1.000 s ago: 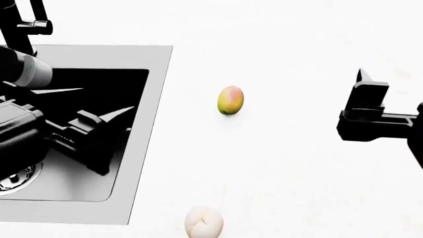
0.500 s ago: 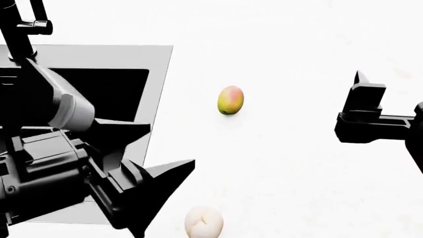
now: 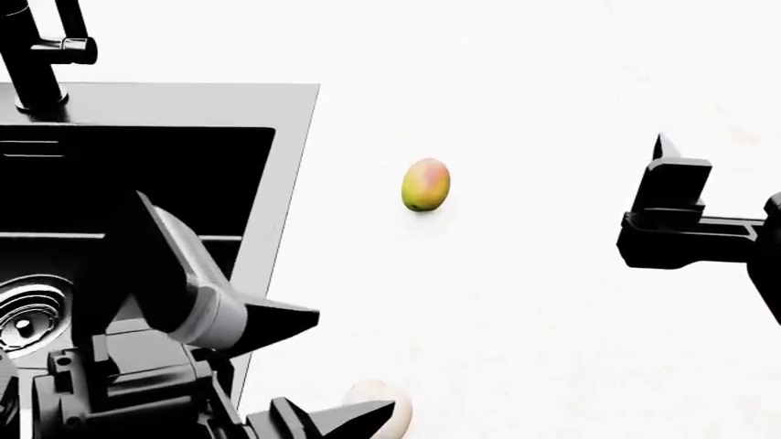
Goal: There is a mixed pile of frozen fruits and vegetables on the counter. Locate all the frozen vegetables and place the items in a bowl on the counter. Take all the frozen fruits and defrost them in a running sink.
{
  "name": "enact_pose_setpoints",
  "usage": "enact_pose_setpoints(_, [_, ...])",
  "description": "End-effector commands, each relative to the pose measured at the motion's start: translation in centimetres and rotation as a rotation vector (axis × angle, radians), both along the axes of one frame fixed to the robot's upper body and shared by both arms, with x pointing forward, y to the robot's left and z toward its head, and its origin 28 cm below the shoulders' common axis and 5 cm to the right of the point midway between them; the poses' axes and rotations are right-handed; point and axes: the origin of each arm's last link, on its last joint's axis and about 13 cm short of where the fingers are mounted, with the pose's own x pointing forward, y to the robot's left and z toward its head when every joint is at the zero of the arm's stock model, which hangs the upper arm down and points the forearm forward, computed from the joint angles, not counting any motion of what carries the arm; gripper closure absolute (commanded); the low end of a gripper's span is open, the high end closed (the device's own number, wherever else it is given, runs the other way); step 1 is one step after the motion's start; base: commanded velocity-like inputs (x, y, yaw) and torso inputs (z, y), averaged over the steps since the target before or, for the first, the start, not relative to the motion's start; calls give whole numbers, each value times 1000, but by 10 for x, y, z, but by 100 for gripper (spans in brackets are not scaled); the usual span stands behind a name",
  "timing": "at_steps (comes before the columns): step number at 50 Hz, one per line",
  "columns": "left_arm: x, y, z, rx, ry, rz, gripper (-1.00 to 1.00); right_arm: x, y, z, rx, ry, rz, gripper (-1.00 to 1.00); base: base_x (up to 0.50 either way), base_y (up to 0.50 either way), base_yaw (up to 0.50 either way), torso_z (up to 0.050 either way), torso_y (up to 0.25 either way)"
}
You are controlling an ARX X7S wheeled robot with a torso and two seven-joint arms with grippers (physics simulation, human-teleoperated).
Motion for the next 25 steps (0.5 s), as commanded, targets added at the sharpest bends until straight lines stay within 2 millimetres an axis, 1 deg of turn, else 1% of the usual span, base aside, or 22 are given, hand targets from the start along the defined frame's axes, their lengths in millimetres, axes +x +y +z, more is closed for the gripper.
enact_pose_setpoints(1, [2, -3, -5, 1, 3, -6, -100, 1, 1, -1, 6, -4, 8, -100, 0, 0, 0, 0, 0])
enact_pose_setpoints(13, [6, 0, -10, 28, 13, 27, -100, 1, 0, -2, 4, 0, 8, -100, 0, 0, 0, 0, 0])
enact_pose_setpoints(15, [9, 2, -13, 71, -9, 54, -100, 1, 0, -1, 4, -1, 9, -100, 0, 0, 0, 0, 0])
enact_pose_setpoints(25, [16, 4, -22, 49, 40, 65, -100, 0, 1, -2, 4, 1, 13, -100, 0, 0, 0, 0, 0])
